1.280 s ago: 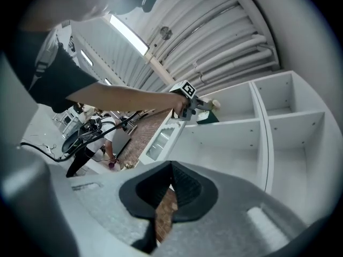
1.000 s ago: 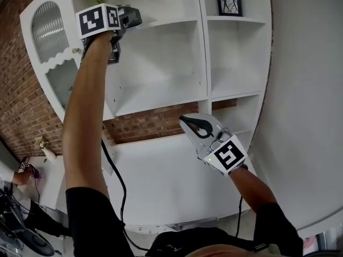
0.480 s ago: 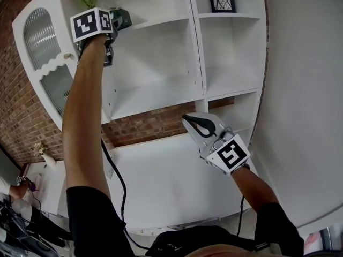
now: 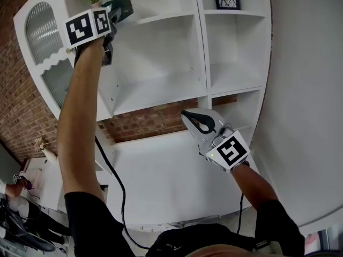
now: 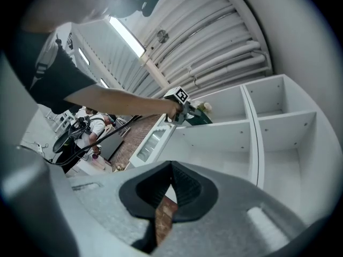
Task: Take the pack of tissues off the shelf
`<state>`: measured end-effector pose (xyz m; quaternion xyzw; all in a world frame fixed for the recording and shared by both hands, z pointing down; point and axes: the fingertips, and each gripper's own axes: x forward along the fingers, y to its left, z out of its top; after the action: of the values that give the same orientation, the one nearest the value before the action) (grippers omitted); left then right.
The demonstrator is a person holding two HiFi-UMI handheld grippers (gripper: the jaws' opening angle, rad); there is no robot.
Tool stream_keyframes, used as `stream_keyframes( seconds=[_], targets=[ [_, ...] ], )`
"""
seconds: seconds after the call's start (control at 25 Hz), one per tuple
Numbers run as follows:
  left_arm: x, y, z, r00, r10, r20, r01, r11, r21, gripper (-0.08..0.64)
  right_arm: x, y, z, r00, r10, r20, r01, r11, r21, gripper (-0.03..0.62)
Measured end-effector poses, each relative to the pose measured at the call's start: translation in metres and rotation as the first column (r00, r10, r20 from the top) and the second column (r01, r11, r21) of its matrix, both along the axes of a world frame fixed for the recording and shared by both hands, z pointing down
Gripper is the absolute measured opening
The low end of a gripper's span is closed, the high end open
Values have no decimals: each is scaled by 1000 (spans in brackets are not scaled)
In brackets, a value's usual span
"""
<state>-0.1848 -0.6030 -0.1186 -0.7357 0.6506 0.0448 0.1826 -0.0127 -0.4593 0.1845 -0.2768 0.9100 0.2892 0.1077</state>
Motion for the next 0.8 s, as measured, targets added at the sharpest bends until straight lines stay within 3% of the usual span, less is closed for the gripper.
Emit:
stream_keyframes(
  seconds=[0.2,0.4,0.64,0.8],
  targets=[
    [12,45,2,997,70,23,-72,991,112,285,-6,5,-4,999,-22,35,22,1000,-5,2],
    [22,106,28,982,191,2,-187,959,212,285,-4,15,0,995,-49,90,52,998,-31,2],
    [29,170,88,953,303,-6,-288,910,298,285,5,13,13,988,-61,142,74,994,-83,3],
    [33,198,145,950,313,-4,-298,905,303,285,3,12,24,988,-61,141,77,991,-110,3]
  ],
)
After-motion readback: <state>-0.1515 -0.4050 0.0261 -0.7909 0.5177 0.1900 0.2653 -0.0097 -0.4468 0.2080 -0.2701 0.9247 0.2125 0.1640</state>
